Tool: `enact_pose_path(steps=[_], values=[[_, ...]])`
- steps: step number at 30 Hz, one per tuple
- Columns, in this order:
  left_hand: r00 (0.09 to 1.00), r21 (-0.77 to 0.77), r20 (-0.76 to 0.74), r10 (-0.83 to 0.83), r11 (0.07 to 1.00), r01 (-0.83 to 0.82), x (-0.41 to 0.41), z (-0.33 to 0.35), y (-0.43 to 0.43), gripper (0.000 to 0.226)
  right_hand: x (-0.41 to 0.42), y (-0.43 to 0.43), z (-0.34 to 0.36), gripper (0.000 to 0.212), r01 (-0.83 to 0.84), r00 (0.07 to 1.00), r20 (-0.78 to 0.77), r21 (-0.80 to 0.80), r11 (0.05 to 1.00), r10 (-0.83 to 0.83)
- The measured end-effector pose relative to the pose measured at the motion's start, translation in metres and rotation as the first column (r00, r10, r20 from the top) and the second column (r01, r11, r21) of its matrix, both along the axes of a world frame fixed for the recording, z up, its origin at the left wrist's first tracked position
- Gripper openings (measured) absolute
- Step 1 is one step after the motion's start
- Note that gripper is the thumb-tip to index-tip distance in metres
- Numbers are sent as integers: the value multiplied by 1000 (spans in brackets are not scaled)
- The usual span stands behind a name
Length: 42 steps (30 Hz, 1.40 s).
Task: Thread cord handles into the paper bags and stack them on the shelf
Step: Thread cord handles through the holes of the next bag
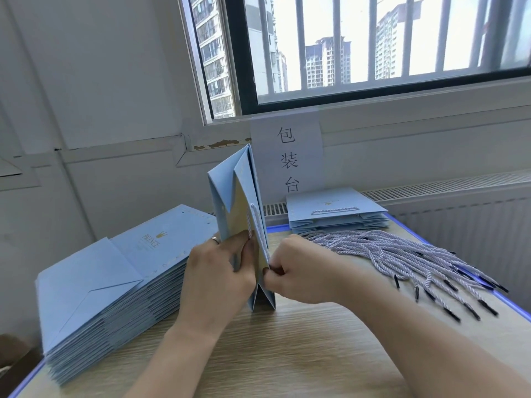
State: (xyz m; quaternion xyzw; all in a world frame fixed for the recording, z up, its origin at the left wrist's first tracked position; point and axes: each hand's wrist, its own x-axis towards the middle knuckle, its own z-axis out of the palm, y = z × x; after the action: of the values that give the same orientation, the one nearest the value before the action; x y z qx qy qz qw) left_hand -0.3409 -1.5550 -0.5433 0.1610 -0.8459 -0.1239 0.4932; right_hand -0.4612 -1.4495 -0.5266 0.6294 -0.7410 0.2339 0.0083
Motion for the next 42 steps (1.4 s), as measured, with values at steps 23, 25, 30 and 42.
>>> enact_pose_path(steps=[23, 25, 30, 42], values=[[995, 53, 25, 98, 994, -99, 1, 4, -5, 25, -5, 7, 2, 46, -141, 962, 234, -13, 990, 140], [998, 3, -2, 61, 998, -61, 0, 10, -3, 24, -8, 12, 7, 46, -157, 951, 264, -29, 987, 159], [1000, -201, 5, -2, 980, 2, -2, 34, 2, 32, -34, 32, 24, 32, -101, 859, 465, -253, 962, 212], [919, -865, 296, 262, 481, 142, 17, 150, 11, 27, -78, 48, 30, 33, 529, 818, 575, -754, 389, 1]])
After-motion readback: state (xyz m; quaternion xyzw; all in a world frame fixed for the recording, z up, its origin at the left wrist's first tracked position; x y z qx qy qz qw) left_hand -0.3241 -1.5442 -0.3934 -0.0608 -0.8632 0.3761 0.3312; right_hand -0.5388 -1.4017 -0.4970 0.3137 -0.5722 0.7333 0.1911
